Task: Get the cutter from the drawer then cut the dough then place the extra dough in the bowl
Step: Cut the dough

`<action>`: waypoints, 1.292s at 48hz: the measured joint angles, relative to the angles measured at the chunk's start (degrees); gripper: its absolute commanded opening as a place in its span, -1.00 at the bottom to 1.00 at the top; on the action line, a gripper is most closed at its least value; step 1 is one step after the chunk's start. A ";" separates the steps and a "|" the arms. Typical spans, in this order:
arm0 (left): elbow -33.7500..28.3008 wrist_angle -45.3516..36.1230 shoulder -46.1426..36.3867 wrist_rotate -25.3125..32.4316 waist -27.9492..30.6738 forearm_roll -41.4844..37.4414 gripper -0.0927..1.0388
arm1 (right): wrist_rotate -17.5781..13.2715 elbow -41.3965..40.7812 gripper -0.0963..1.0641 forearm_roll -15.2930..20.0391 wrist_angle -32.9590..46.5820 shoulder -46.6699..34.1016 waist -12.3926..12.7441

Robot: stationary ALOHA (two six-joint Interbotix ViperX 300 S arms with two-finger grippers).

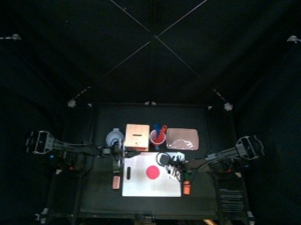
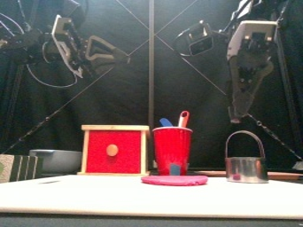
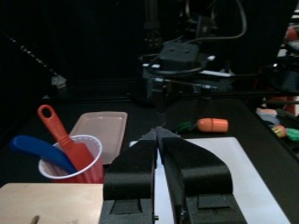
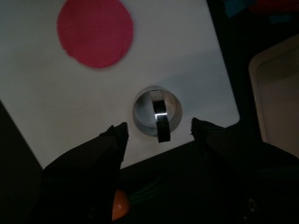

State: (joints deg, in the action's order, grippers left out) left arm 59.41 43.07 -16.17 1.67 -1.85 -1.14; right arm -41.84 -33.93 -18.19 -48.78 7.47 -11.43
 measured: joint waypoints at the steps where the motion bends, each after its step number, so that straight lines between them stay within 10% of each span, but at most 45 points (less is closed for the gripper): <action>1: 0.00 0.00 0.00 0.00 -0.44 -0.09 0.00 | 0.09 -0.09 0.73 -0.09 0.18 -0.18 0.26; 19: 1.14 0.09 0.00 0.00 -3.52 0.26 -0.01 | 0.62 -1.67 0.66 -0.62 3.34 -4.22 1.58; 40: 2.02 0.09 0.00 0.00 -3.52 5.01 -0.01 | 1.41 -1.85 0.09 -0.09 3.43 -4.48 1.49; 62: 8.61 0.00 -0.09 0.09 -2.02 8.35 -0.02 | 1.49 9.84 0.08 -0.88 1.58 -7.82 -1.58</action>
State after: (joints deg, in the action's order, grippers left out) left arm 68.03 43.07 -16.26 1.76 -3.87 7.21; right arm -40.34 -24.08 -19.07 -47.20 -0.35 -13.01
